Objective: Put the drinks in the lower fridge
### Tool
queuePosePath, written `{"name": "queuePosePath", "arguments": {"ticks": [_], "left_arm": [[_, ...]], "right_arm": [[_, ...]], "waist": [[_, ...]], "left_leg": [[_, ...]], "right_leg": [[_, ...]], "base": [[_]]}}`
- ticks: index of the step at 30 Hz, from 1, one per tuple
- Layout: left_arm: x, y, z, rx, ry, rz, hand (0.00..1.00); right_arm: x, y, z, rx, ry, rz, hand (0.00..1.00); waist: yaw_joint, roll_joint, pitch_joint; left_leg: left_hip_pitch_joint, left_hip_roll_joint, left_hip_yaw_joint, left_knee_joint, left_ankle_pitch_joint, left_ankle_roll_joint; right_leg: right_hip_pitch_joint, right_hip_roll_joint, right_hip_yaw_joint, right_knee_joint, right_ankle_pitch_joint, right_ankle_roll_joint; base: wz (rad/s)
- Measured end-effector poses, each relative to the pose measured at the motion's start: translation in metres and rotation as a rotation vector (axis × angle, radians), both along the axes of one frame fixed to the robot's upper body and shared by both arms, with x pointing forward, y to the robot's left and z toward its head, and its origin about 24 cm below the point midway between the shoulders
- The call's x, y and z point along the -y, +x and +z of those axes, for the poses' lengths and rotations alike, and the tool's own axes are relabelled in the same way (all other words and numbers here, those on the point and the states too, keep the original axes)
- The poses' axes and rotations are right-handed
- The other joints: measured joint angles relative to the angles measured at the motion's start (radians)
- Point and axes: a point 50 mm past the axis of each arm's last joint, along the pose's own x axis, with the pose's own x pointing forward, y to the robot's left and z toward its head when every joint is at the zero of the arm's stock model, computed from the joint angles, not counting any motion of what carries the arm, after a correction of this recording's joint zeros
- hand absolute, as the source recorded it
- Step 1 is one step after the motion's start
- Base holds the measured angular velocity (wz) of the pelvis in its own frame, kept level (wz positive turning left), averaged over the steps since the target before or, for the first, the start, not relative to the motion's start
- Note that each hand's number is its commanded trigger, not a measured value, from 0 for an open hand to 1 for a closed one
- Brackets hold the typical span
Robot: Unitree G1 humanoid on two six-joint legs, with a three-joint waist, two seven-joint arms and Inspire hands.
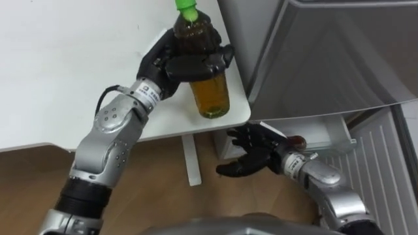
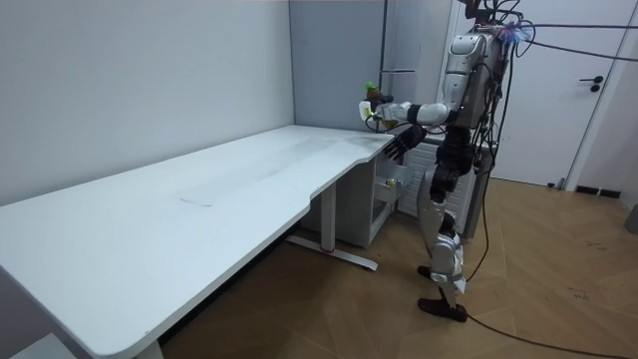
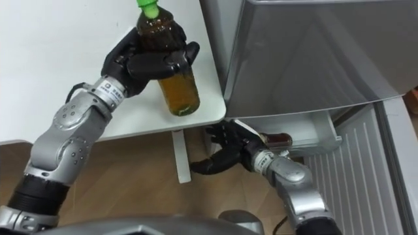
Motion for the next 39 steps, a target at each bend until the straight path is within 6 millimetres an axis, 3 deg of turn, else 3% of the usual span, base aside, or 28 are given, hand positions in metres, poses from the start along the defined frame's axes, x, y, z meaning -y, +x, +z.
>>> {"name": "queuePosePath", "arguments": {"ticks": [6,14,20,39], "left_arm": [[-0.002,-0.015,-0.015,-0.097,-0.113,-0.037,1.0],[-0.008,-0.02,-0.032,-0.189,-0.128,-0.042,1.0],[-0.014,-0.024,-0.04,-0.242,-0.153,-0.041,1.0],[-0.022,-0.034,-0.05,-0.301,-0.089,-0.158,1.0]], "right_arm": [[0.008,0.0,0.011,-0.027,0.026,0.107,0.0],[0.01,-0.004,0.017,-0.084,0.143,0.167,0.0],[0.011,-0.007,0.016,-0.127,0.165,0.196,0.0],[0.02,-0.015,0.024,-0.209,0.244,0.31,0.0]], "waist": [[0.005,-0.009,0.0001],[0.035,-0.04,0.0003],[0.057,-0.041,0.0001],[0.047,-0.043,-0.0063]], "left_leg": [[0.0,0.001,0.004,0.0,0.0,0.0],[-0.002,0.001,0.004,0.005,0.0,0.0],[-0.018,0.002,0.005,0.02,0.0,0.0],[-0.06,0.003,0.005,0.04,-0.001,0.0]], "right_leg": [[-0.001,0.001,0.003,0.0,0.0,0.0],[-0.001,0.0,-0.001,0.002,0.002,-0.002],[-0.017,-0.002,-0.001,0.015,0.003,-0.003],[-0.068,-0.004,-0.001,0.052,0.006,-0.004]], "base": [[0.0],[0.0],[0.0],[0.0]]}}
